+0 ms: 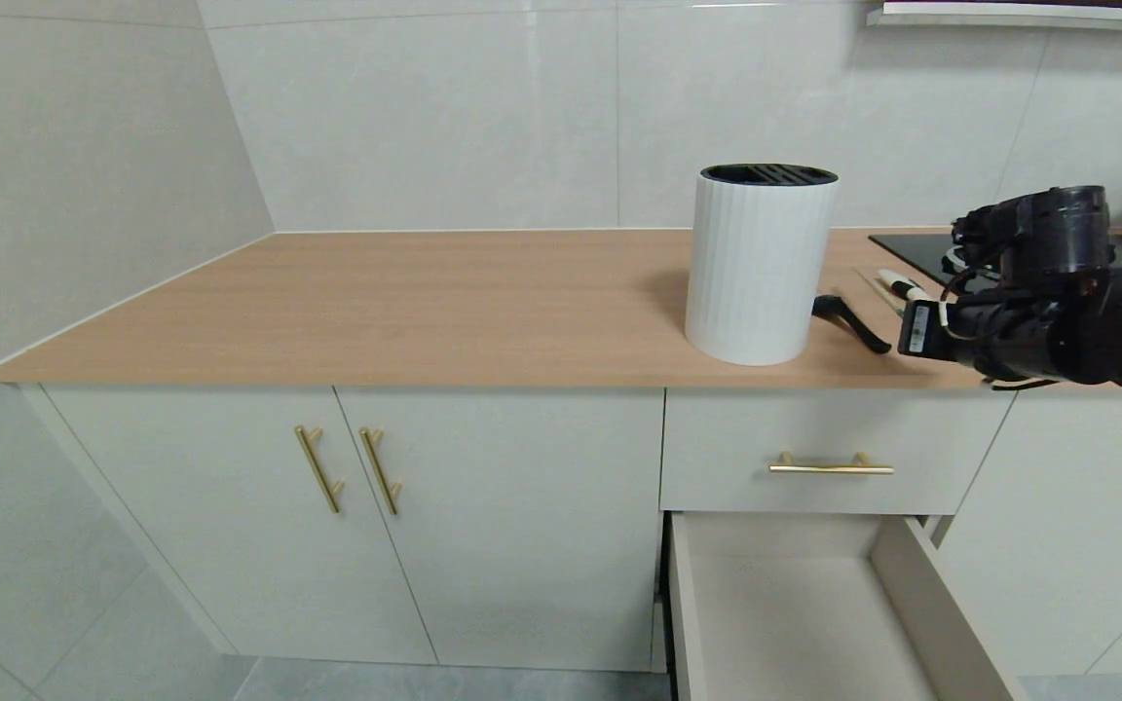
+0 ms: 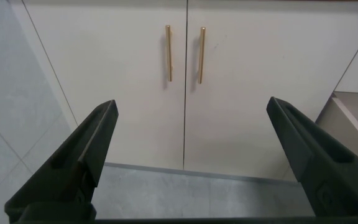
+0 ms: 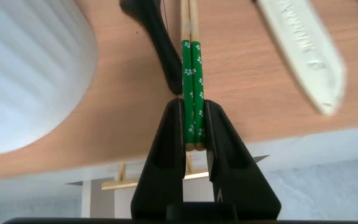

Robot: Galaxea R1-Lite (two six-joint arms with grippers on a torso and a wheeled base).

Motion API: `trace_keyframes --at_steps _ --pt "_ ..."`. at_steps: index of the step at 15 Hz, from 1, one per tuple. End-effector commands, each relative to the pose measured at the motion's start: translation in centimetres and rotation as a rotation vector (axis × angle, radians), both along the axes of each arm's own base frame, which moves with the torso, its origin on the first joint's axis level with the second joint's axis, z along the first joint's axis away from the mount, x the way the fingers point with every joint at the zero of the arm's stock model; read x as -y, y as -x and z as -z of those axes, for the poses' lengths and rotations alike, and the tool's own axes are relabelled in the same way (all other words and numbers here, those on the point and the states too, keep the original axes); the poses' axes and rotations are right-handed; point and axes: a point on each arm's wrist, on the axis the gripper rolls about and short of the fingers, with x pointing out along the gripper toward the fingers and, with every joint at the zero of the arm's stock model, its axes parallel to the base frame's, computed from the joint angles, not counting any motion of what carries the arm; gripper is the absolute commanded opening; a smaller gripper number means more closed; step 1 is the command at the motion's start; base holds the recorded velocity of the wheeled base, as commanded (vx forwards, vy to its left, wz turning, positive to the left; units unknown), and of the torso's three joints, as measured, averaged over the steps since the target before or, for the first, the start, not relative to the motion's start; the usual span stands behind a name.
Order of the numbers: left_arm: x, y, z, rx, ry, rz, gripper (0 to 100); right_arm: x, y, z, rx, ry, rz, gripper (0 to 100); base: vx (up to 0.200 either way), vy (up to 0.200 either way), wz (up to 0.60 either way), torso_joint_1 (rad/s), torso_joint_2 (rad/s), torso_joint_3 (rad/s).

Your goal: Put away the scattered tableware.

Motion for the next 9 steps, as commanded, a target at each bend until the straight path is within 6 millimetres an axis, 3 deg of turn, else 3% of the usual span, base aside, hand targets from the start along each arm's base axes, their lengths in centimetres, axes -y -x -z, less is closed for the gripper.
trace_keyframes --at_steps 1,3,4,6,7,8,9 --pt "0.0 0.0 0.0 0.000 0.000 0.000 100 0.9 5.0 -2.4 0.037 -0.009 -0.008 0 0.000 0.000 0.00 0.000 0.00 0.000" --pt "0.0 0.0 0.0 0.002 0.000 0.000 100 1.5 9.5 -3.8 0.015 -0.022 -0.049 0 0.000 0.000 0.00 0.000 0.00 0.000" --pt "0.0 0.0 0.0 0.000 0.000 -0.002 100 1.7 10.8 -4.2 0.006 -0.028 -0.067 0 0.000 0.000 0.00 0.000 0.00 0.000" --pt "0.0 0.0 0.0 0.000 0.000 0.000 100 2.5 16.3 -5.2 -0.069 -0.076 -0.190 0 0.000 0.000 0.00 0.000 0.00 0.000" --pt "0.0 0.0 0.0 0.000 0.000 0.001 100 2.6 17.3 -5.3 -0.089 -0.086 -0.214 0 0.000 0.000 0.00 0.000 0.00 0.000" --pt "0.0 0.0 0.0 0.000 0.000 0.000 100 2.9 19.9 -5.4 -0.154 -0.122 -0.297 0 0.000 0.000 0.00 0.000 0.00 0.000" --pt "0.0 0.0 0.0 0.002 0.000 0.000 100 3.0 20.7 -5.4 -0.178 -0.127 -0.321 0 0.000 0.000 0.00 0.000 0.00 0.000"
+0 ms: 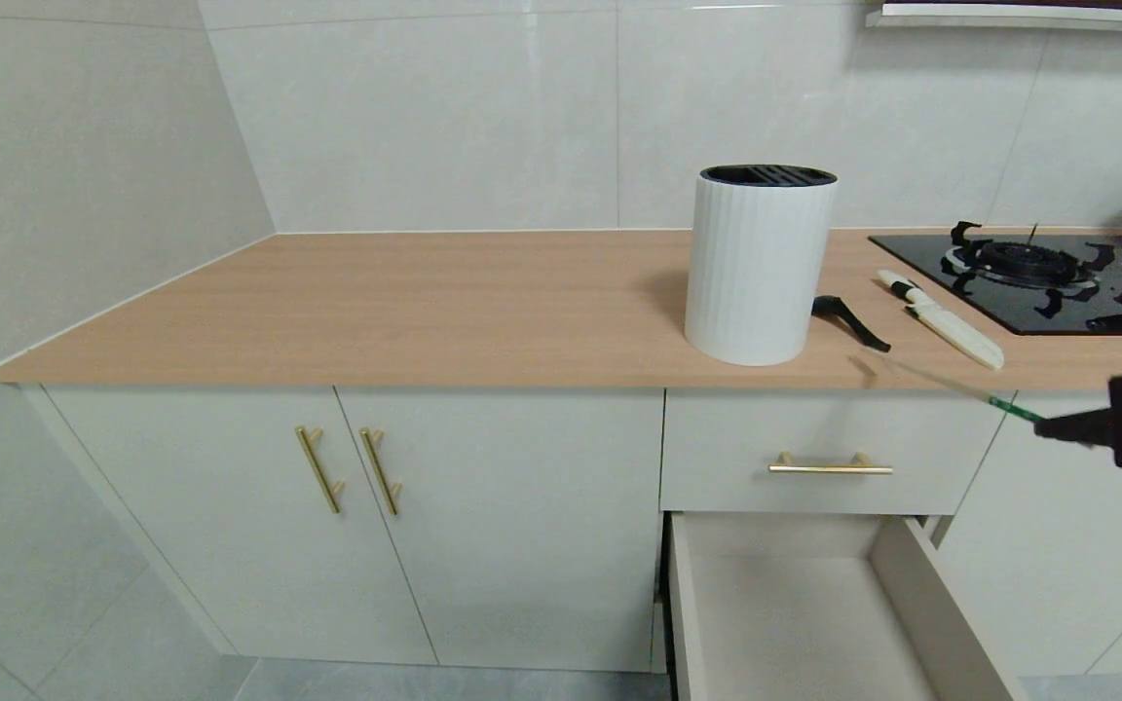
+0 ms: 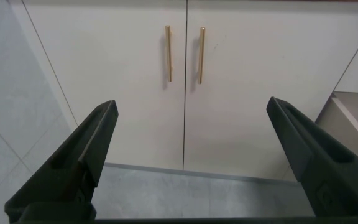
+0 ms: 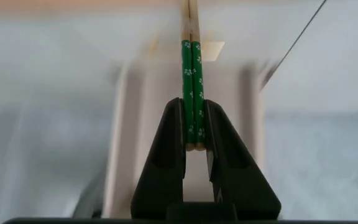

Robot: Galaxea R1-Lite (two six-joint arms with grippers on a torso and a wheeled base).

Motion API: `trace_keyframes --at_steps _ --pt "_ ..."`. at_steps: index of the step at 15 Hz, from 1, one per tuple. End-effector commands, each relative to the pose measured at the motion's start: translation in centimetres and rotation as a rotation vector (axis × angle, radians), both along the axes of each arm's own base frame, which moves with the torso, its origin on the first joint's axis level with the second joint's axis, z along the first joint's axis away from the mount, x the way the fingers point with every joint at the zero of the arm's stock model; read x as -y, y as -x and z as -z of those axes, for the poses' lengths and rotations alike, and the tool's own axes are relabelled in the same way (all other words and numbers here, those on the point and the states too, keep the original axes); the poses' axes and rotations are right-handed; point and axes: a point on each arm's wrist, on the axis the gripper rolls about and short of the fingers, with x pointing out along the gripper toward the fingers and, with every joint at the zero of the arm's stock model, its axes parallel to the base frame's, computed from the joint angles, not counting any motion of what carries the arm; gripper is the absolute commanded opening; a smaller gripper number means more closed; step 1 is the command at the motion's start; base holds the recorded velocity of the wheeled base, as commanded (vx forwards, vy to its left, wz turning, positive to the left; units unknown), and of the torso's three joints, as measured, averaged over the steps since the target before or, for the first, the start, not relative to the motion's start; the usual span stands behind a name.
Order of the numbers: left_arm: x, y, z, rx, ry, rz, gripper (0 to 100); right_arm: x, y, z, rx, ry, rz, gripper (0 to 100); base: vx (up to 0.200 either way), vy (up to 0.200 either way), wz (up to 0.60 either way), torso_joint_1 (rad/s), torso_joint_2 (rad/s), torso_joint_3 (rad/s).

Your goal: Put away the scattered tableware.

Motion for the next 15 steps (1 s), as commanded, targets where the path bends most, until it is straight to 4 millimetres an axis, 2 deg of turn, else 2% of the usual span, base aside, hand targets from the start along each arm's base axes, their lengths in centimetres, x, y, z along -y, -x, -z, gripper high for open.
trace_keyframes --at_steps 1,3,5,7,9,11,12,15 --pt "0.0 0.0 0.0 0.001 0.001 -0.001 100 0.7 4.6 -1.9 0.055 -0.037 -0.062 0 0.000 0.000 0.00 0.000 0.00 0.000" --pt "0.0 0.0 0.0 -0.001 0.001 -0.001 100 0.4 5.5 -1.4 -0.056 0.014 -0.135 0 0.000 0.000 0.00 0.000 0.00 0.000" --pt "0.0 0.0 0.0 -0.001 0.001 -0.001 100 -0.1 5.5 -0.1 -0.166 0.063 -0.198 0 0.000 0.000 0.00 0.000 0.00 0.000" --pt "0.0 0.0 0.0 -0.001 0.001 0.001 100 -2.1 2.7 4.0 -0.403 0.135 -0.290 0 0.000 0.000 0.00 0.000 0.00 0.000" --pt "0.0 0.0 0.0 -0.001 0.001 -0.001 100 -3.6 -0.6 7.5 -0.561 0.168 -0.294 0 0.000 0.000 0.00 0.000 0.00 0.000" --pt "0.0 0.0 0.0 -0.001 0.001 -0.002 100 -4.6 -3.3 10.0 -0.585 0.134 -0.246 0 0.000 0.000 0.00 0.000 0.00 0.000" --pt "0.0 0.0 0.0 -0.001 0.001 -0.001 100 -4.8 -4.1 11.0 -0.565 0.119 -0.230 0 0.000 0.000 0.00 0.000 0.00 0.000" --pt "0.0 0.0 0.0 -0.001 0.001 0.001 100 -5.1 -4.9 12.4 -0.539 0.108 -0.230 0 0.000 0.000 0.00 0.000 0.00 0.000"
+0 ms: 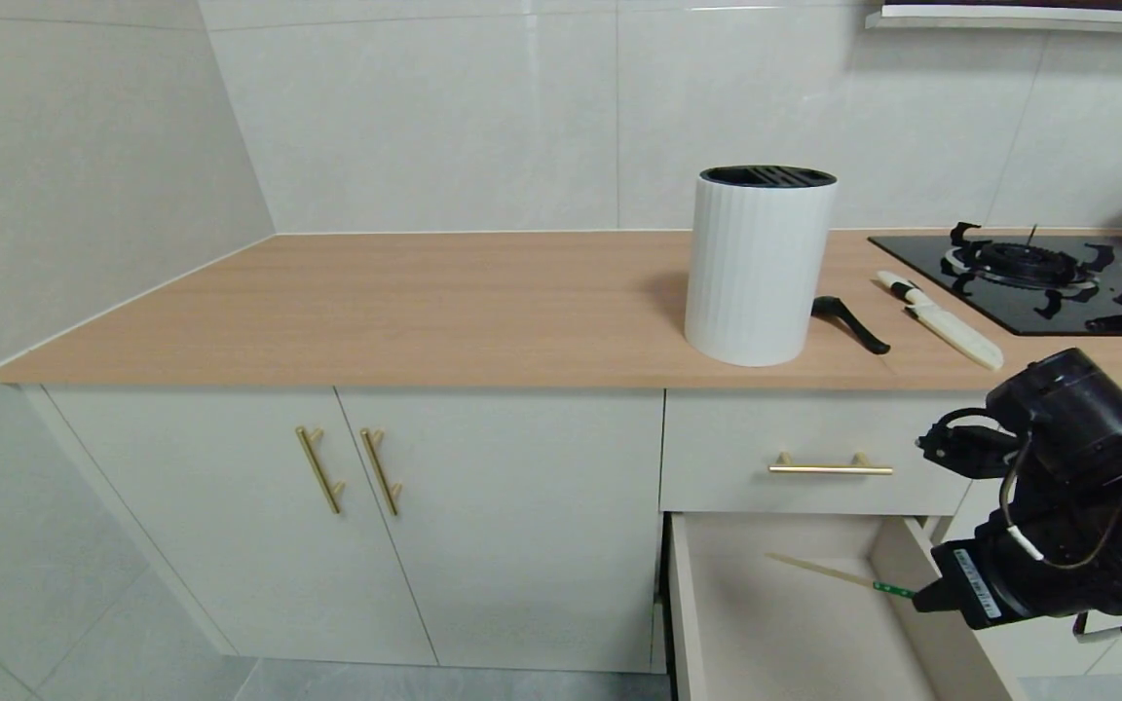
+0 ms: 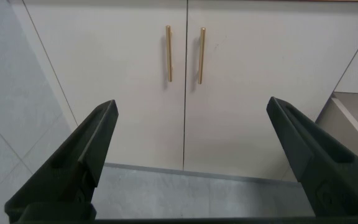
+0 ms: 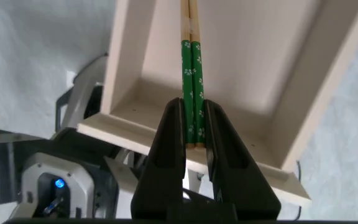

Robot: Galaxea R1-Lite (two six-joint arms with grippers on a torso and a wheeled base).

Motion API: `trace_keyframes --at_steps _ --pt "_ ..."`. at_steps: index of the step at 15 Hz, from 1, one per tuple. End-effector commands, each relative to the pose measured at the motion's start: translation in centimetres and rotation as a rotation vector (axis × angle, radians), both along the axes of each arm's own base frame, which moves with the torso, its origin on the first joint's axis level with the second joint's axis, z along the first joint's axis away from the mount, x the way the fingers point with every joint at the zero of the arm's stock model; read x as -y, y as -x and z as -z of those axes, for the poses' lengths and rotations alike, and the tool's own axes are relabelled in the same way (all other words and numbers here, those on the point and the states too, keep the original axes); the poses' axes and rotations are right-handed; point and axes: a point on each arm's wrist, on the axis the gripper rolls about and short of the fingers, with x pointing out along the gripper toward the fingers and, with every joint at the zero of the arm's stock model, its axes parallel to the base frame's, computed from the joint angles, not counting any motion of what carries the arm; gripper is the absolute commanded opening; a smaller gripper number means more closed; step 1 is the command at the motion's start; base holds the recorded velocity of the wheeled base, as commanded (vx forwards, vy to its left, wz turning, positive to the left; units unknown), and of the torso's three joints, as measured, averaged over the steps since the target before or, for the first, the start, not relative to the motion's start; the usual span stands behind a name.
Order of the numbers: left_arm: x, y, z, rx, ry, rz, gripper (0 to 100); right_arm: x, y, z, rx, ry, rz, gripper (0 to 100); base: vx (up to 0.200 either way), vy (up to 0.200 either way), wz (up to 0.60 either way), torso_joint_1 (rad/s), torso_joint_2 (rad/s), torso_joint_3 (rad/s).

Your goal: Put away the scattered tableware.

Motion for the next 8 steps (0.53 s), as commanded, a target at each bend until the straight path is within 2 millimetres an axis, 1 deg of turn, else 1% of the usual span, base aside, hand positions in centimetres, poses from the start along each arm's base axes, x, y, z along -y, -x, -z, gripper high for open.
trace_keyframes --at_steps 1,5,6,8 --pt "0.00 0.00 0.00 0.000 0.000 -0.001 100 -0.34 -0.95 2.23 -0.070 0.026 0.002 0 0.000 0.000 0.00 0.000 0.00 0.000" --pt "0.00 0.00 0.00 0.000 0.000 -0.001 100 -0.39 -1.29 2.73 -0.073 0.030 0.007 0 0.000 0.000 0.00 0.000 0.00 0.000" --pt "0.00 0.00 0.00 0.000 0.000 -0.002 100 -0.37 -1.26 2.67 -0.068 0.028 0.007 0 0.000 0.000 0.00 -0.041 0.10 0.061" --pt "0.00 0.00 0.00 0.000 0.000 -0.001 100 -0.37 -1.24 2.86 -0.061 0.025 0.007 0 0.000 0.000 0.00 -0.112 0.31 0.188"
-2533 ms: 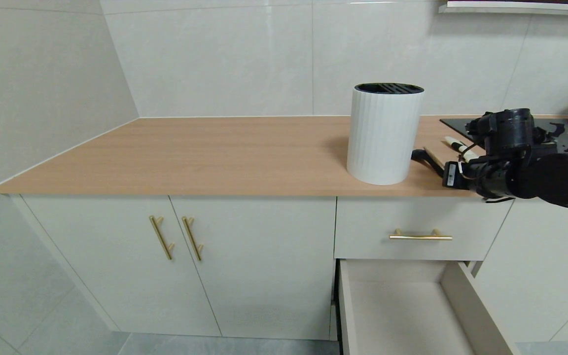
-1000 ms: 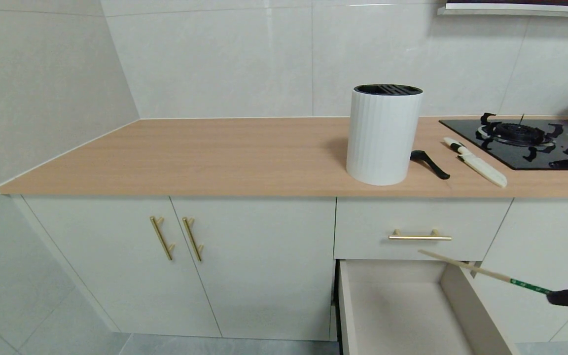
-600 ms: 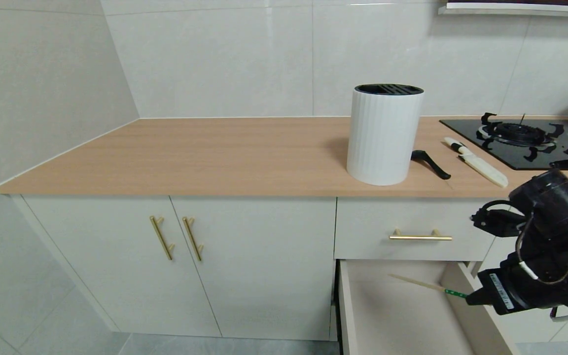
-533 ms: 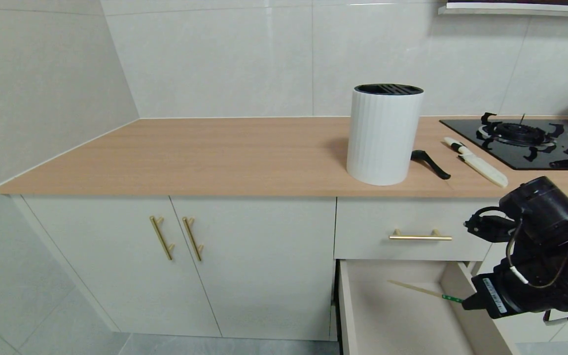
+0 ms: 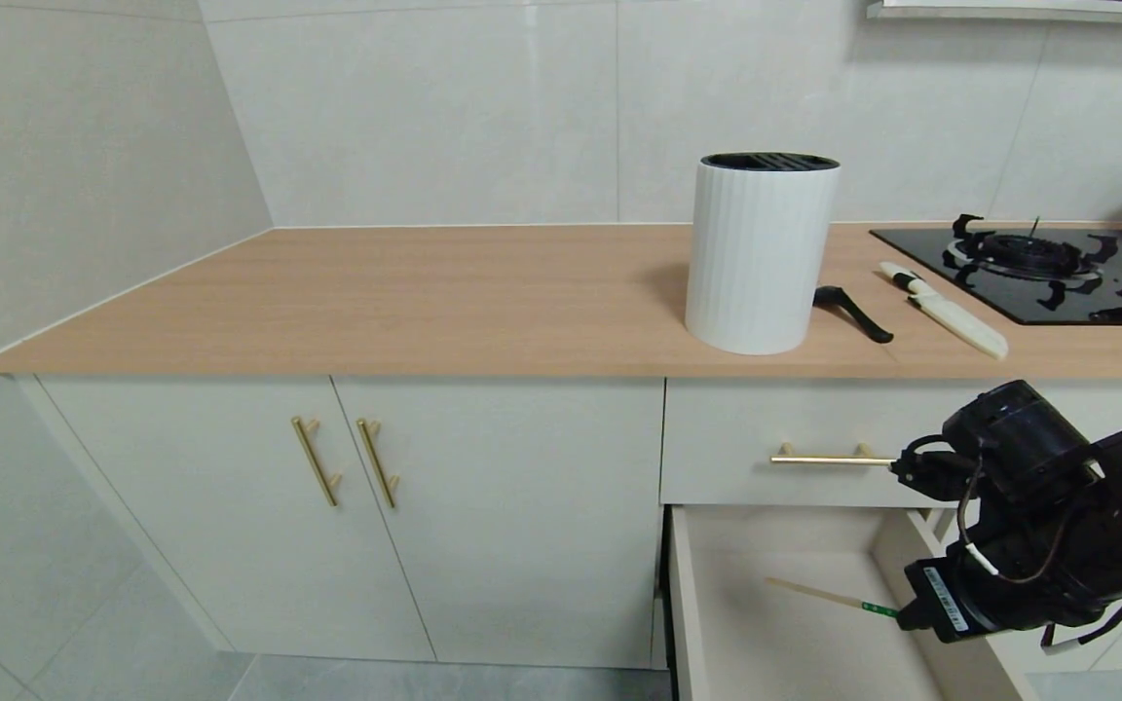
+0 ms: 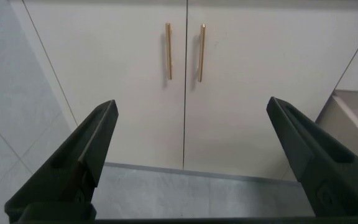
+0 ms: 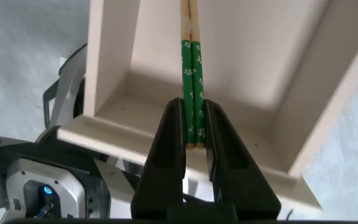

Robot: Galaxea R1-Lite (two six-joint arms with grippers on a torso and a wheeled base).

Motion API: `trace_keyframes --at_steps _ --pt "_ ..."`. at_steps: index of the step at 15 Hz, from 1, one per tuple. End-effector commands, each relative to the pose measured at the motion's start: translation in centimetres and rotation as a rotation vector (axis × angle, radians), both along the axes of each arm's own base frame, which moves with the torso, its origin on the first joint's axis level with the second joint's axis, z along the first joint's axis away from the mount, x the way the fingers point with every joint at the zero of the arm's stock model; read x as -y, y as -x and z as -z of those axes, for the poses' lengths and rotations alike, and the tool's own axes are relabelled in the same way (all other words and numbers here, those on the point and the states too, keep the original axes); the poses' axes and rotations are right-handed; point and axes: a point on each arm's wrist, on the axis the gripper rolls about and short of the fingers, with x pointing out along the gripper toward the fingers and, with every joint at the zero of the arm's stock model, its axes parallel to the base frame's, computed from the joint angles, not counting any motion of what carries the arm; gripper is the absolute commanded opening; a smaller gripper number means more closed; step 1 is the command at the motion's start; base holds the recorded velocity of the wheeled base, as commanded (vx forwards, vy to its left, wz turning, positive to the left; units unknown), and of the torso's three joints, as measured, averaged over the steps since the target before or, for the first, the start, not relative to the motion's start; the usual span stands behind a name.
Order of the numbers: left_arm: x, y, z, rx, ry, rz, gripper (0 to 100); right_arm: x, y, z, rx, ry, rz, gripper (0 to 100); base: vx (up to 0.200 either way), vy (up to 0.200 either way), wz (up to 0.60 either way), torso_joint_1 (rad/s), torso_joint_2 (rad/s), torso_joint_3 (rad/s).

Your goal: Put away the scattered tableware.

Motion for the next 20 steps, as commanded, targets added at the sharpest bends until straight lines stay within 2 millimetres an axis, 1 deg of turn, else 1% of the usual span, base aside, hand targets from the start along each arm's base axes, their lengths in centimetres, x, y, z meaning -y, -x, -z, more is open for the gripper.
trace_keyframes --at_steps 1,10,15,17,19,20 --pt "0.0 0.0 0.0 0.000 0.000 0.000 100 0.0 0.0 0.4 -0.001 0.001 0.000 0 0.000 0.000 0.00 -0.149 0.41 0.246" --pt "0.0 0.0 0.0 0.000 0.000 0.000 100 0.0 0.1 0.6 0.012 -0.003 -0.003 0 0.000 0.000 0.00 -0.138 0.43 0.291" --pt "0.0 0.0 0.0 0.000 0.000 0.000 100 -0.1 0.0 0.5 0.038 -0.012 -0.006 0 0.000 0.000 0.00 -0.016 0.07 0.045" --pt "0.0 0.0 0.0 0.002 0.000 0.000 100 -0.8 -0.2 1.7 0.116 -0.041 -0.028 0 0.000 0.000 0.00 0.000 0.00 0.000" --pt "0.0 0.0 0.0 0.000 0.000 0.000 100 -1.7 -0.8 3.9 0.162 -0.046 -0.042 0 0.000 0.000 0.00 0.000 0.00 0.000" --pt "0.0 0.0 0.0 0.000 0.000 0.000 100 -2.3 -1.4 5.1 0.150 -0.037 -0.015 0 0.000 0.000 0.00 0.000 0.00 0.000"
